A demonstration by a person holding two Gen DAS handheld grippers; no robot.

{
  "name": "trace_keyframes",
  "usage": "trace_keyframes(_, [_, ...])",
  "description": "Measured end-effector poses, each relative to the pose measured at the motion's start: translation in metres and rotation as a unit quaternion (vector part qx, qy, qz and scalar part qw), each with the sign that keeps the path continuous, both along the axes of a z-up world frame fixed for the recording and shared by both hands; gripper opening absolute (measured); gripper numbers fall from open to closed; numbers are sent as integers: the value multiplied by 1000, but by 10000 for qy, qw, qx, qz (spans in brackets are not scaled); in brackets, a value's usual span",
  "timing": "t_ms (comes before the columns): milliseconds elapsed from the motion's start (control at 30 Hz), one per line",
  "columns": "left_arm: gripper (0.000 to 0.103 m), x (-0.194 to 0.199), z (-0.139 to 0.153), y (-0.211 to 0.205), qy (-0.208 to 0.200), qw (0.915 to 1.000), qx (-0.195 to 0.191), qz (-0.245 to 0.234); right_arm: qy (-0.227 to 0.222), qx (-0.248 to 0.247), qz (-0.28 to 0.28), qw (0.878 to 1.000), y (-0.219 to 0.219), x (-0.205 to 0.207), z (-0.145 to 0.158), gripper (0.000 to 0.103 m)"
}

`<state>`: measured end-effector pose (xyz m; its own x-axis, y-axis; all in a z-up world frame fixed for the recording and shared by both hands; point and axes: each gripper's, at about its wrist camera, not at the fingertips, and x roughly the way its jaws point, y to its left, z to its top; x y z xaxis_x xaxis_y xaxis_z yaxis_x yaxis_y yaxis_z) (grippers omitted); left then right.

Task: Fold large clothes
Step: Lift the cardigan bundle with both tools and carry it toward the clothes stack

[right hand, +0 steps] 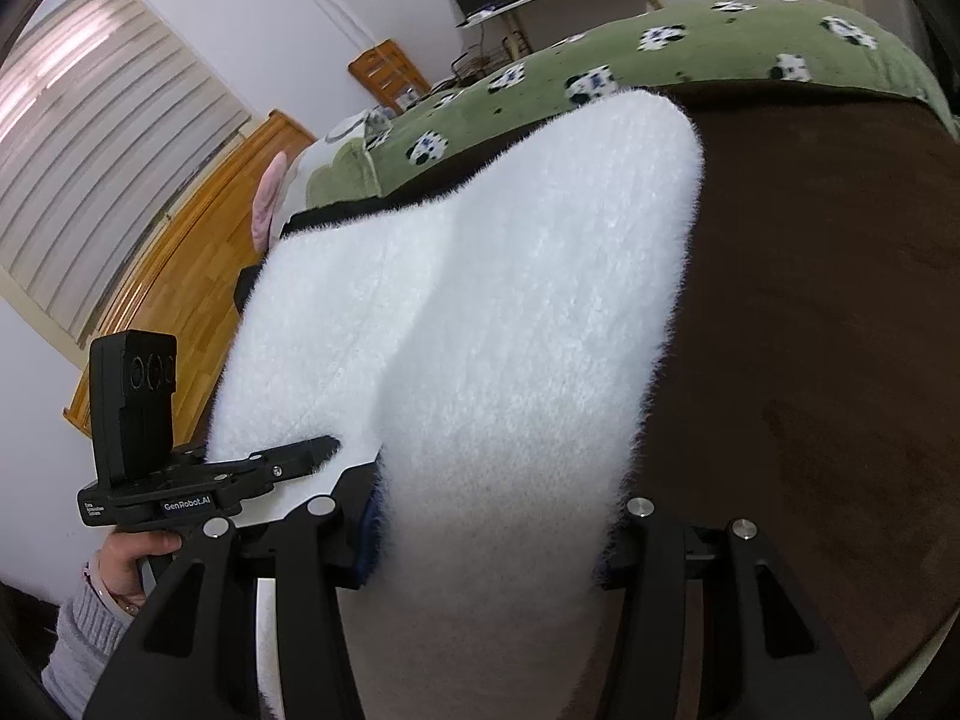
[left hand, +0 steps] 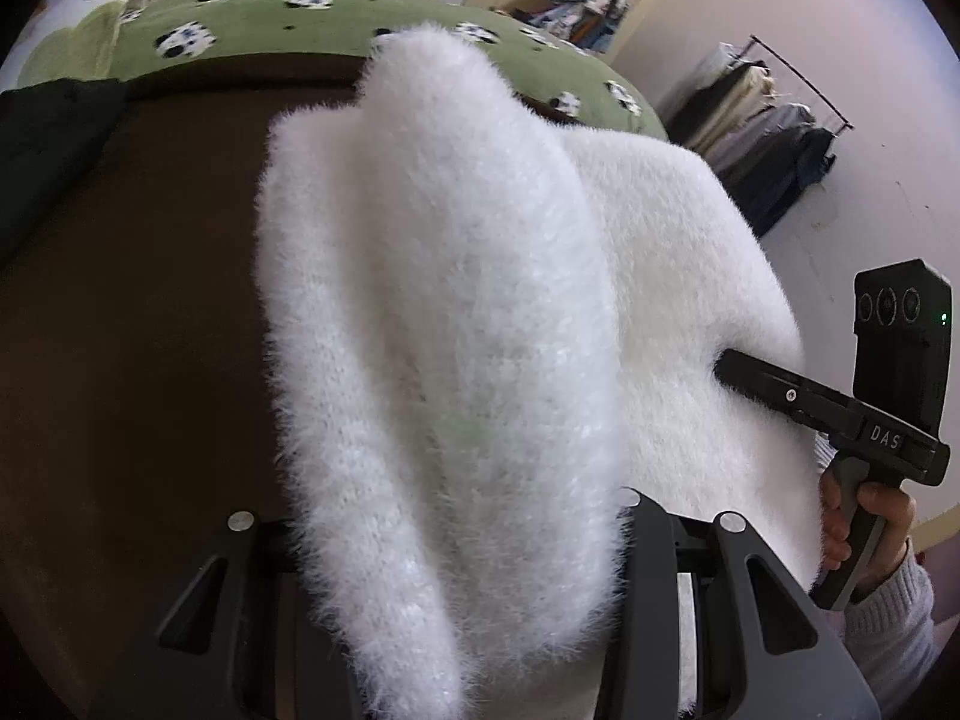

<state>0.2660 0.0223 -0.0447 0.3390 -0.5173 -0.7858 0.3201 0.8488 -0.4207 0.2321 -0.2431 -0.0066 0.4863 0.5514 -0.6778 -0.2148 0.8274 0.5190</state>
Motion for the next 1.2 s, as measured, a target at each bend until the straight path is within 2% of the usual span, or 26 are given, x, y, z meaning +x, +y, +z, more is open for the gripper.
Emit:
trace_keyframes(300, [41, -17, 35, -97, -209, 9971, 48, -734, -176, 45, -722, 9972, -96, -53, 25, 50])
trace_keyframes(633, [41, -51, 51, -232, -238, 9840, -147, -1757, -181, -132, -1753, 9843, -214, -140, 47, 50])
trace_keyframes(800, [41, -76, 59, -310, -146, 9712, -242, -2366, -118, -209, -2326, 9723, -279, -199, 55, 50])
trace_keyframes(967, [41, -109, 63, -385, -88, 9548, -390, -2945, 38, -164, -2818, 9593, -342, -255, 54, 50])
trace_keyframes(1200, [41, -141, 56, -455, 94, 9380, -346, -3449, 248, -120, -3299, 9436, -396, -309, 40, 50])
